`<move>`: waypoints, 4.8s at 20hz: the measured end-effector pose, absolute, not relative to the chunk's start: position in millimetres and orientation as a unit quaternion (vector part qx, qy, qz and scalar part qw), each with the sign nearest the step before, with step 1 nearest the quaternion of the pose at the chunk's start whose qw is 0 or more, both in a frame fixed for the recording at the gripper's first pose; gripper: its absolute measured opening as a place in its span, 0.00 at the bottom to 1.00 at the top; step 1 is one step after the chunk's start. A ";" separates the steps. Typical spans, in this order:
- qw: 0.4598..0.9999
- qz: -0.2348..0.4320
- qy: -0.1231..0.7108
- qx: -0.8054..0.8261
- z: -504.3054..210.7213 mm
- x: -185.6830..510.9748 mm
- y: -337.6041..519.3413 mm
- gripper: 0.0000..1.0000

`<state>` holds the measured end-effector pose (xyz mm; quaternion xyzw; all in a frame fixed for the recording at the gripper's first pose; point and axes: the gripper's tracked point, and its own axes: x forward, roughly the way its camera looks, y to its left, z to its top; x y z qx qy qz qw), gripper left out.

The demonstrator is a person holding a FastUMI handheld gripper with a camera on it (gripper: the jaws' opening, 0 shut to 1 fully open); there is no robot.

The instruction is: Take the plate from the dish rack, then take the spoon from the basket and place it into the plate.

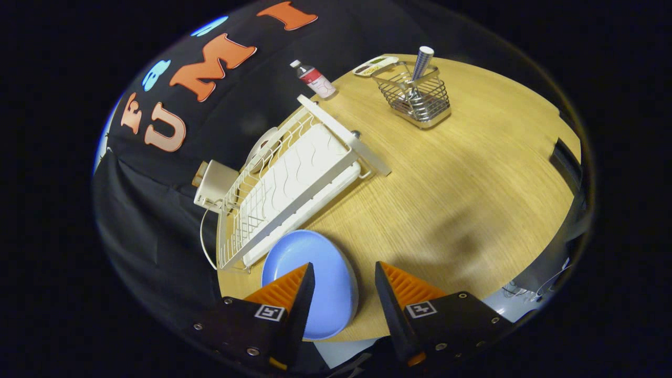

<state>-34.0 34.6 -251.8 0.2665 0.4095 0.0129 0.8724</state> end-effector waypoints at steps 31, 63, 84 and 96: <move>0.988 0.029 0.135 -0.067 -149.4 127.7 -139.6 0.78; 0.993 0.029 0.075 -0.090 -61.9 30.9 -17.7 0.10; 0.964 0.207 0.145 -0.085 -174.1 -33.6 162.2 0.10; 0.960 0.198 0.179 -0.082 -194.1 -16.5 150.6 0.30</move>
